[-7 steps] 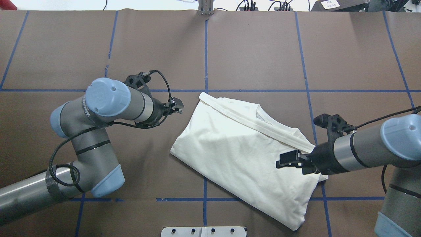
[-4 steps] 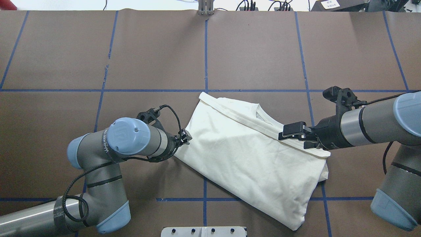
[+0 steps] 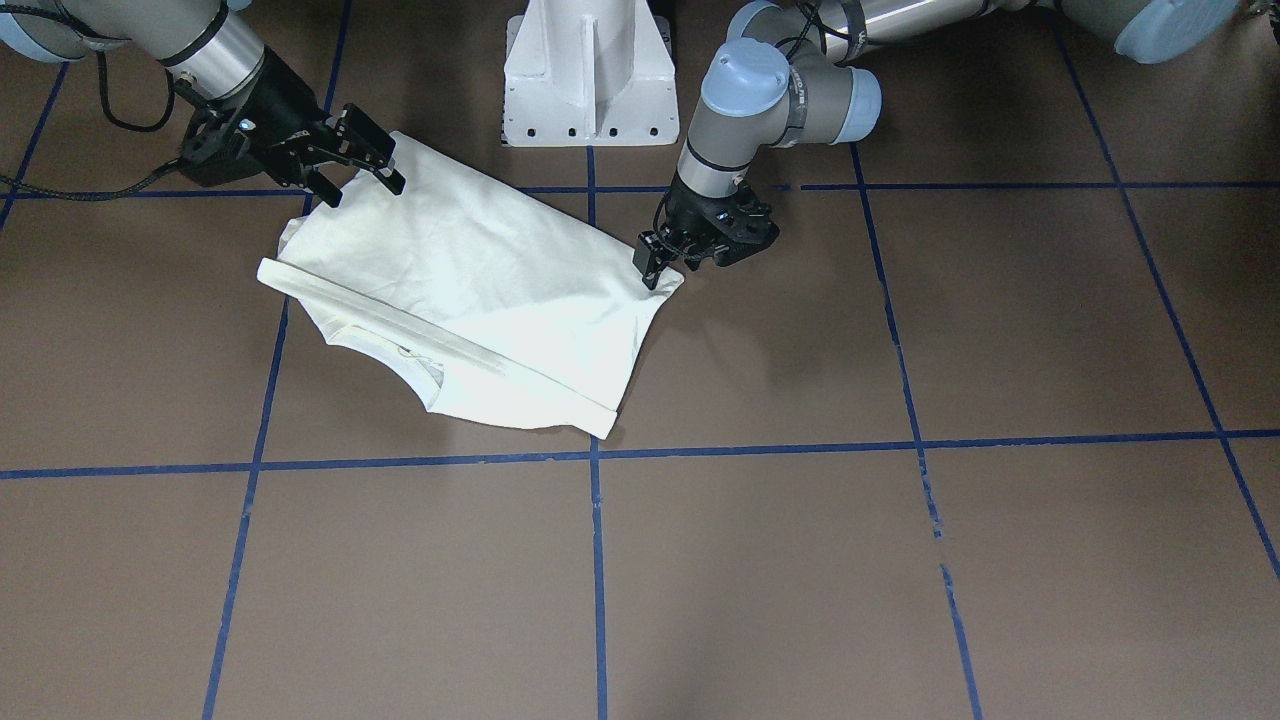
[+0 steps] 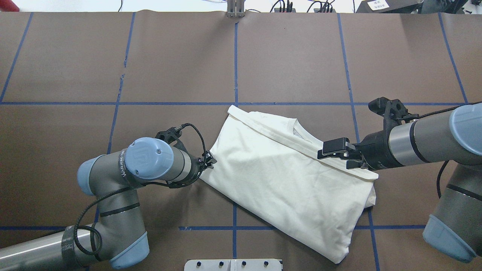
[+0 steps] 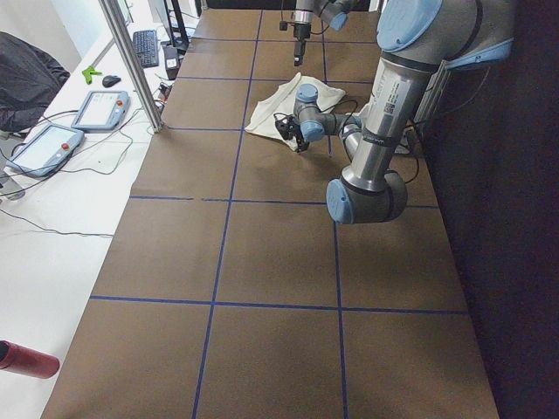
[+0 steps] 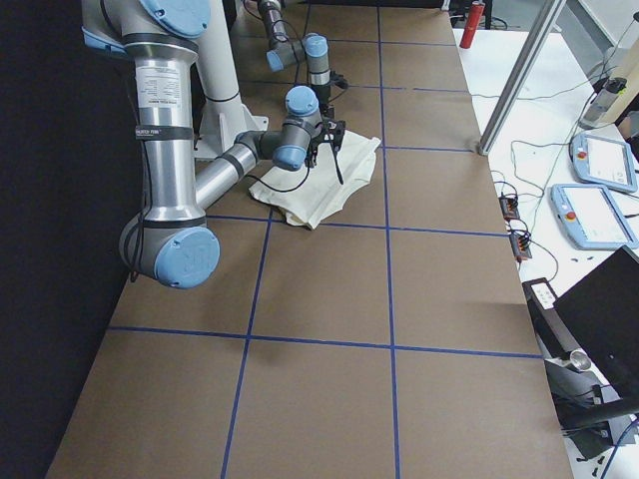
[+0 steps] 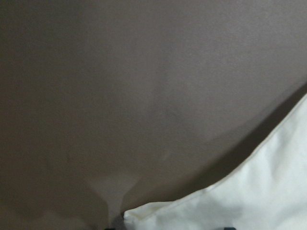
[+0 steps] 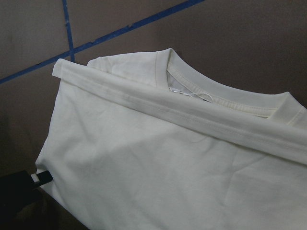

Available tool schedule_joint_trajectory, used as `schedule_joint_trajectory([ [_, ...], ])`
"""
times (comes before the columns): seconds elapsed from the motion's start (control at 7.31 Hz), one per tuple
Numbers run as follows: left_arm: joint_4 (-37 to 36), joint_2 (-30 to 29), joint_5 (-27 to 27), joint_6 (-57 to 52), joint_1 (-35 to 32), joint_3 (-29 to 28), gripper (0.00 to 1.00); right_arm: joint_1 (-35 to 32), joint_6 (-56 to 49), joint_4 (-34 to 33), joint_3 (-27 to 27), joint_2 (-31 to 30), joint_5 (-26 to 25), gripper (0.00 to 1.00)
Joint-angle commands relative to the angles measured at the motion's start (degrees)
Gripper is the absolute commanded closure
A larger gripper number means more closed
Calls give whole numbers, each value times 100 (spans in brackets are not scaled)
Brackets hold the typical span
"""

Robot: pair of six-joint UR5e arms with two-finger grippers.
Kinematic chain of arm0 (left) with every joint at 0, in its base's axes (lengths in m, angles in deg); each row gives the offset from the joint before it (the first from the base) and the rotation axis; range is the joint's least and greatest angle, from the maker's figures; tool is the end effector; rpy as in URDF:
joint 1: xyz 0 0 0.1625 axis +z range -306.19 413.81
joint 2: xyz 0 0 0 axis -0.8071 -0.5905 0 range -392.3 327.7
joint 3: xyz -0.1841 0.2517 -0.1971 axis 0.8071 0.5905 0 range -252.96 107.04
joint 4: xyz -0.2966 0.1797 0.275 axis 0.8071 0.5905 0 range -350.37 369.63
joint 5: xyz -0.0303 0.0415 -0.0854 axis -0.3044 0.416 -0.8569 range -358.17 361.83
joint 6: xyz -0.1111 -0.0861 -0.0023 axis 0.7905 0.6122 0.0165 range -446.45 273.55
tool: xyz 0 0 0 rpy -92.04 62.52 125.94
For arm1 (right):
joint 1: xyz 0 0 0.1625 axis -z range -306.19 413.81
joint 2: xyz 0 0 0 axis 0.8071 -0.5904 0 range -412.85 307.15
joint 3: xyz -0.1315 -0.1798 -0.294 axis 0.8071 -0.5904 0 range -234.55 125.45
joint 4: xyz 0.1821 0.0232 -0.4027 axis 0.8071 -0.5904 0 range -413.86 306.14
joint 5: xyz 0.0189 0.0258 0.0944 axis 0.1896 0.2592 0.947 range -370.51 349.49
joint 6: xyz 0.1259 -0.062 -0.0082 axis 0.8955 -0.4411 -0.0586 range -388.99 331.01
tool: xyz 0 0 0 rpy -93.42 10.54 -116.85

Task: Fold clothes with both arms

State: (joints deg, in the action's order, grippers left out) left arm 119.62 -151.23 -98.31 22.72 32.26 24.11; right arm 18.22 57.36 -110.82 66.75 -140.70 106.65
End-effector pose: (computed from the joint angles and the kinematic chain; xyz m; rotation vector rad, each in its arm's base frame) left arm 0.6023 -0.3544 0.2321 -0.1443 0.9920 -0.5649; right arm -0.3829 -0.3591 0.2569 -0.0129 -1.2106 0.2131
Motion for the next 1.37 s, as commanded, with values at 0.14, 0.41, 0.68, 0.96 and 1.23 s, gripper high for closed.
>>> schedule_joint_trajectory([
  [0.14,-66,-60,3,0,37,-31,47,-1,-4,0,-10,-4,0,0],
  [0.41,-74,-51,73,-9,37,-22,96,-1,-13,0,-37,-4,0,0],
  [0.68,-83,-60,109,-35,37,-4,100,-1,-22,9,-63,5,0,0],
  [0.96,-249,-77,100,-88,-68,57,100,-9,-31,0,-81,-4,0,0],
  [1.23,-399,-148,109,-638,-558,-4,100,-27,-31,0,-81,-13,0,0],
])
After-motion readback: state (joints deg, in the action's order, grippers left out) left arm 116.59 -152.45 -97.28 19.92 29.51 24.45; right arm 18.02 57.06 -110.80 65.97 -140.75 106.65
